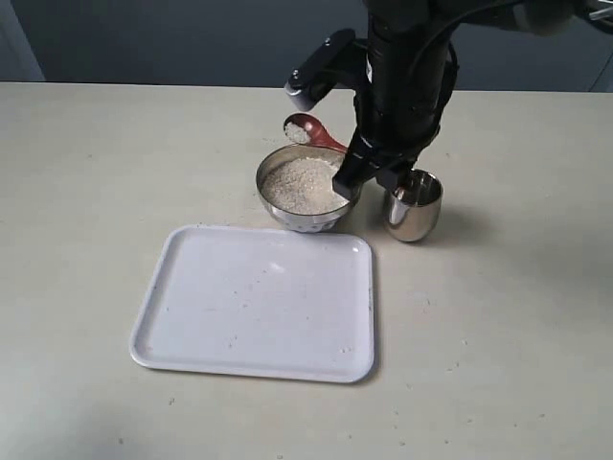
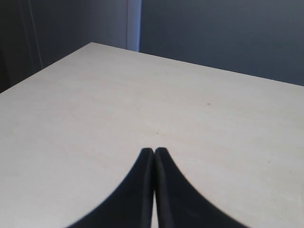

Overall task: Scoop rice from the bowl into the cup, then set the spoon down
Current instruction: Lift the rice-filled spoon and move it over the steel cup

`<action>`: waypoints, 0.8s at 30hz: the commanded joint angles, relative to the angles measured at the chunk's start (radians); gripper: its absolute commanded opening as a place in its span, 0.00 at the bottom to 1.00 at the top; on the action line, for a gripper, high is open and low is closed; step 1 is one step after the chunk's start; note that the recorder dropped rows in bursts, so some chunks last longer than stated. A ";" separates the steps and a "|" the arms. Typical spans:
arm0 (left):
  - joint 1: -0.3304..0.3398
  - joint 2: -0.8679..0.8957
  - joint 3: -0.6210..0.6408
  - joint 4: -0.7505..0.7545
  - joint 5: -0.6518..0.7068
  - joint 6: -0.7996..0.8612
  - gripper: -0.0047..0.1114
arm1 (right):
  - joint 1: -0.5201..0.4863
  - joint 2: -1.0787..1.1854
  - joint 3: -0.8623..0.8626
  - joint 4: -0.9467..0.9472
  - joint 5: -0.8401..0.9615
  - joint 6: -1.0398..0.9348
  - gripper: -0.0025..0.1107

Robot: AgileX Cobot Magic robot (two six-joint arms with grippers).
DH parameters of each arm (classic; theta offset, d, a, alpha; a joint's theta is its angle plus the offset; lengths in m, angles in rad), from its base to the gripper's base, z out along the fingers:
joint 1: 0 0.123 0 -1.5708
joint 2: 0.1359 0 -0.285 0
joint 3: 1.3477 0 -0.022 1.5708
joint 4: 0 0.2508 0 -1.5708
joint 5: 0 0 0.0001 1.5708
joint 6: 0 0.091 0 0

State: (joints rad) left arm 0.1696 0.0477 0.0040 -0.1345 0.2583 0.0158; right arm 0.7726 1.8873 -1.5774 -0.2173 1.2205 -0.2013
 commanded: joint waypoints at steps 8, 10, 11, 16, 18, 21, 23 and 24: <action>-0.005 -0.001 -0.004 0.000 -0.005 -0.006 0.04 | -0.059 -0.040 0.006 0.034 0.001 -0.029 0.02; -0.005 -0.001 -0.004 0.000 -0.005 -0.006 0.04 | -0.081 -0.049 0.006 0.048 0.001 -0.029 0.02; -0.005 -0.001 -0.004 0.000 -0.005 -0.006 0.04 | -0.097 -0.061 0.006 0.056 0.001 -0.031 0.02; -0.005 -0.001 -0.004 0.000 -0.005 -0.006 0.04 | -0.135 -0.099 0.011 0.073 0.001 -0.034 0.02; -0.005 -0.001 -0.004 0.000 -0.005 -0.006 0.04 | -0.145 -0.113 0.045 0.085 0.001 -0.043 0.02; -0.005 -0.001 -0.004 0.000 -0.005 -0.006 0.04 | -0.145 -0.134 0.147 0.086 0.001 -0.063 0.02; -0.005 -0.001 -0.004 0.000 -0.005 -0.006 0.04 | -0.145 -0.146 0.197 0.085 0.001 -0.063 0.02; -0.005 -0.001 -0.004 0.000 -0.005 -0.006 0.04 | -0.145 -0.149 0.210 0.085 0.001 -0.067 0.02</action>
State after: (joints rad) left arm 0.1696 0.0477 0.0040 -0.1345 0.2583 0.0158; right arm 0.6340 1.7592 -1.3980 -0.1355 1.2247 -0.2557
